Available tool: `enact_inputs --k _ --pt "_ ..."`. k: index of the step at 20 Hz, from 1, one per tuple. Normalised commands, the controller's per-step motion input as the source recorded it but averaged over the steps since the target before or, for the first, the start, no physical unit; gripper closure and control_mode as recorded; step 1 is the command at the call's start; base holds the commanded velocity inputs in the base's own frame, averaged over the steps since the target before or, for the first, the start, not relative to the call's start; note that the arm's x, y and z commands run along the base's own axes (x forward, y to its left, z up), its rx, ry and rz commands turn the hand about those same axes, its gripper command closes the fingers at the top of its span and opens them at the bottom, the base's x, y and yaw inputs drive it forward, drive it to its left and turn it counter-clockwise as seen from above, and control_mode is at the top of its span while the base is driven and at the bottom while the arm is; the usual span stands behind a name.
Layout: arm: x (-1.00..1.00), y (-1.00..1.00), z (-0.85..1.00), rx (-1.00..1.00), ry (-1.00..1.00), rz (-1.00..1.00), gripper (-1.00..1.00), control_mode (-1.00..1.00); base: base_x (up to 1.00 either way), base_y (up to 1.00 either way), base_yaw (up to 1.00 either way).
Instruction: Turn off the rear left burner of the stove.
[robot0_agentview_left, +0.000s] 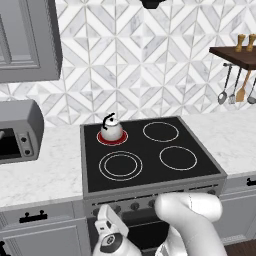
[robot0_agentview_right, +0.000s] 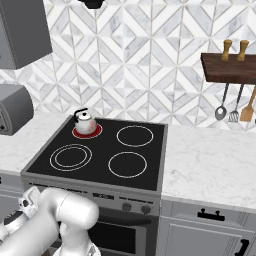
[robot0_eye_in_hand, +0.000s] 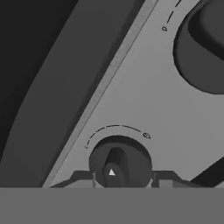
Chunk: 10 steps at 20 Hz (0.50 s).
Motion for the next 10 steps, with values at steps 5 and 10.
enact_inputs --k 5,10 --pt "0.00 0.01 0.06 0.14 0.00 -0.07 1.00 -1.00 0.00 0.00 0.00" --pt "0.00 0.00 0.16 0.48 0.00 -0.19 1.00 -1.00 0.00 0.00 0.00"
